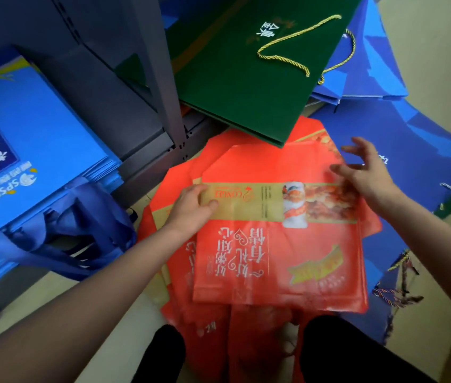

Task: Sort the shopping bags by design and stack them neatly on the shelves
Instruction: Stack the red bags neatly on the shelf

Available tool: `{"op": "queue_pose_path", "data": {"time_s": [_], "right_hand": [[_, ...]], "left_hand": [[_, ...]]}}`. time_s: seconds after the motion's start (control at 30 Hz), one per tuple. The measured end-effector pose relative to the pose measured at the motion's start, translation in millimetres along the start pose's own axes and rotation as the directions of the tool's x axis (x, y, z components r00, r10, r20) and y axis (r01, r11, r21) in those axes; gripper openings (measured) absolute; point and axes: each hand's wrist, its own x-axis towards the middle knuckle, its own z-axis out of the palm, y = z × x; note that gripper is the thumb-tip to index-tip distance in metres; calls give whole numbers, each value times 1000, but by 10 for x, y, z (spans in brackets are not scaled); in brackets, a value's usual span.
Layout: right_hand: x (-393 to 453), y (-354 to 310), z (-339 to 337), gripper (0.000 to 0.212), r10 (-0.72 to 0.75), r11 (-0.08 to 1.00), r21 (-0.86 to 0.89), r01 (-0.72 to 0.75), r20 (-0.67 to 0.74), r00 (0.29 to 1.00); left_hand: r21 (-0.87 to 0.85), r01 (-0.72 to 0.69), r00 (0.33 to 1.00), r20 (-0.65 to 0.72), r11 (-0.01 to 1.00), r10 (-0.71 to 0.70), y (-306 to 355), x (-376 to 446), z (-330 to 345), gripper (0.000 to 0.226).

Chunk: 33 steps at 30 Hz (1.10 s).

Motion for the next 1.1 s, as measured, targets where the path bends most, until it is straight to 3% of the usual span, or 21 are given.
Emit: {"op": "queue_pose_path", "data": {"time_s": [0.1, 0.17, 0.27, 0.4, 0.63, 0.77, 0.87, 0.97, 1.1], "right_hand": [[-51, 163, 11, 80, 224, 973, -74, -220, 64, 972], [-142, 257, 115, 92, 289, 951, -160, -266, 146, 946], [-173, 234, 339, 93, 225, 948, -265, -176, 170, 959], [-101, 227, 469, 81, 192, 967, -195, -162, 145, 971], [-138, 164, 211, 75, 179, 956, -264, -125, 190, 965], [-295, 21, 603, 106, 210, 855, -519, -15, 320, 924], [-458, -59, 868, 120, 265, 728, -685, 6, 289, 920], [-577, -24, 941, 121, 255, 755, -656, 6, 303, 918], [-736, 48, 896, 110, 193, 896, -443, -21, 346, 918]], "left_hand": [[50, 136, 989, -62, 989, -133, -259, -69, -41, 53], [69, 267, 962, -68, 961, -263, -433, -128, -63, 58], [65, 266, 964, -43, 962, -263, -536, -149, -138, 57], [27, 178, 984, -28, 984, -177, -497, -180, -198, 59], [-48, 262, 965, 0, 964, -262, -561, -269, -103, 72], [-80, 268, 963, 21, 960, -267, -605, -278, -138, 64], [-97, 292, 956, 7, 951, -293, -628, -278, -141, 70], [-6, 341, 940, -7, 940, -341, -576, -275, -109, 77], [-4, 367, 929, -44, 930, -367, -575, -261, -156, 77]]}}
